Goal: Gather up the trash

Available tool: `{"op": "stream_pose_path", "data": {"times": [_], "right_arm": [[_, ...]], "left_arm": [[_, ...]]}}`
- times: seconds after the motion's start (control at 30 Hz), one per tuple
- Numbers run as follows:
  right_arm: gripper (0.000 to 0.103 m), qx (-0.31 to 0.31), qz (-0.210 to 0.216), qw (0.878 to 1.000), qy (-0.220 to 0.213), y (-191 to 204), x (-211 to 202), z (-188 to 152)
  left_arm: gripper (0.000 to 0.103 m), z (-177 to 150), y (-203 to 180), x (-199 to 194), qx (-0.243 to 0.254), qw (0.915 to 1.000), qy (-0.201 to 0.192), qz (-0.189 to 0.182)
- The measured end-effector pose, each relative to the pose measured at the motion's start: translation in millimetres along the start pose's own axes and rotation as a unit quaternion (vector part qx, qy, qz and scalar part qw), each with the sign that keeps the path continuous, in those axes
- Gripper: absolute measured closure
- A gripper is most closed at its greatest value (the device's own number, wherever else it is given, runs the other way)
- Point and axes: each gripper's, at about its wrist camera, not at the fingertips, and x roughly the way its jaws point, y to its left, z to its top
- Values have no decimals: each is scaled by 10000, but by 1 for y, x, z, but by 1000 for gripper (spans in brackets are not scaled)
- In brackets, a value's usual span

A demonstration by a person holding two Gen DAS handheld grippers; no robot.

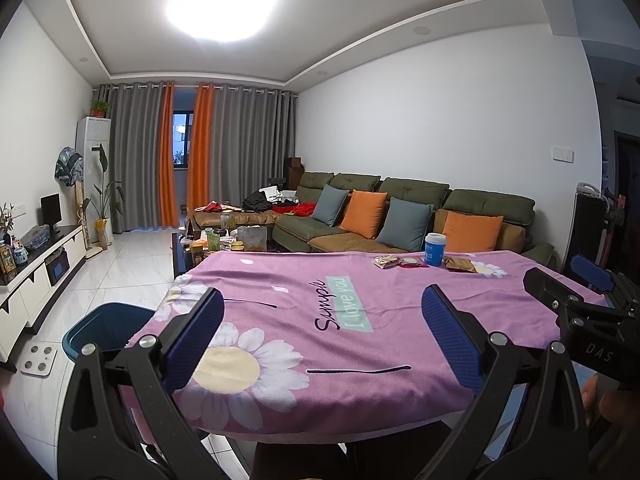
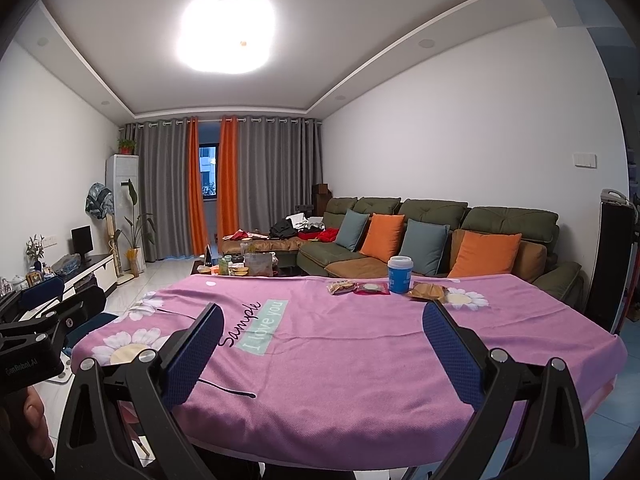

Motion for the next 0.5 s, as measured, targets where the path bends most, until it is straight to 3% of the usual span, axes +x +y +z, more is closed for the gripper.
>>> {"op": "stream_pose_path", "data": {"times": [0.5], "right_arm": [[7, 165, -35, 9995, 276, -11, 25, 1]], "left_arm": [[6, 3, 4, 33, -75, 9992, 345, 178]]}}
